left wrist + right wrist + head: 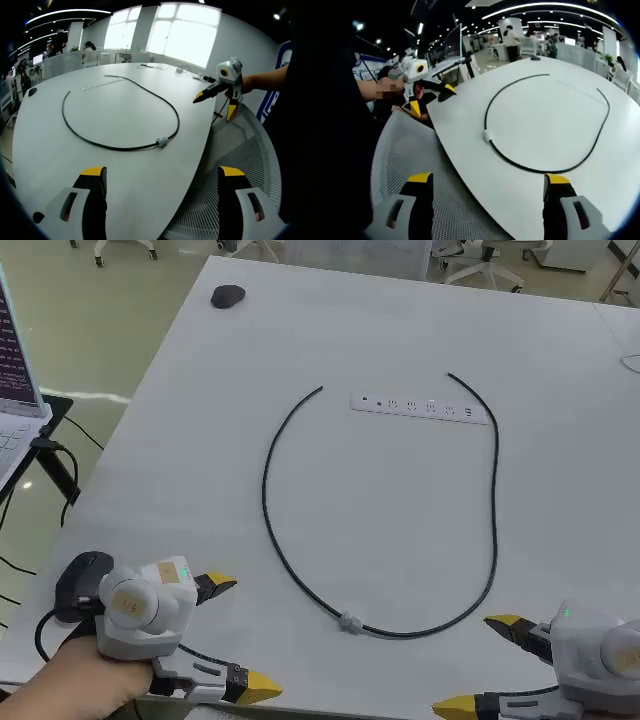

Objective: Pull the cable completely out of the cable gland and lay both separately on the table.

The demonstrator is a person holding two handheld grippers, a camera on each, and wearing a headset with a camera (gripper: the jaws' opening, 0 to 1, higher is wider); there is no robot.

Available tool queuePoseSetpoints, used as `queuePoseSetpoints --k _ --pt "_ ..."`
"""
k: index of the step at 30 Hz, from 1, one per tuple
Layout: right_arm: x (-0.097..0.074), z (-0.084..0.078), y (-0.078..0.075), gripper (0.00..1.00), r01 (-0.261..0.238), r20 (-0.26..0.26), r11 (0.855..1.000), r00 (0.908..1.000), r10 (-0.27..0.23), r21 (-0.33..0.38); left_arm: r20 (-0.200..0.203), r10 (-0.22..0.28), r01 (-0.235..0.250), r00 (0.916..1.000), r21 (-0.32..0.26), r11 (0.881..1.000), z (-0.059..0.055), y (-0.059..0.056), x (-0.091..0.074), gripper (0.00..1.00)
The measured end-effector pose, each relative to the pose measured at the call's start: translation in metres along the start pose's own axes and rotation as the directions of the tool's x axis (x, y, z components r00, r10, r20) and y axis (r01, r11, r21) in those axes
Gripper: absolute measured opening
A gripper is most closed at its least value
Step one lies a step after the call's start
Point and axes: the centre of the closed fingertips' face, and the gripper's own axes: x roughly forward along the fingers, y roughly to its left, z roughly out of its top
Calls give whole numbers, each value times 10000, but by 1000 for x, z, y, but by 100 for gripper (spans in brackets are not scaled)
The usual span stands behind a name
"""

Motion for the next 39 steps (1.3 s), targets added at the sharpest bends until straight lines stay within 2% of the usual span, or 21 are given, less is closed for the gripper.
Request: queuePoseSetpoints --k 6,9,14,24,27,39 --pt "1 1 -2 94 -105 24 9999 9999 105 -29 -38 87 -87 10000 -134 9999 2 -1 -1 94" --pt "5 -1 2 95 -231 -94 9997 9997 230 -33 -205 88 -92 9998 -168 9998 -1 -2 2 93" --pt "10 -1 6 95 -390 -307 9991 9988 385 -174 -119 88 -90 9999 -163 9998 1 -5 4 91" --pt "22 18 5 91 -437 -264 9977 9988 424 -511 -217 -27 26 9998 -52 10000 -2 -8 7 89" --pt "26 23 5 88 -479 -260 9969 9986 464 -628 -115 2 -3 9999 -62 10000 -1 -6 6 88" --pt "50 42 -2 79 -500 -623 9915 9971 427 -1200 -146 -78 76 9999 -145 9999 -5 -3 9 89"
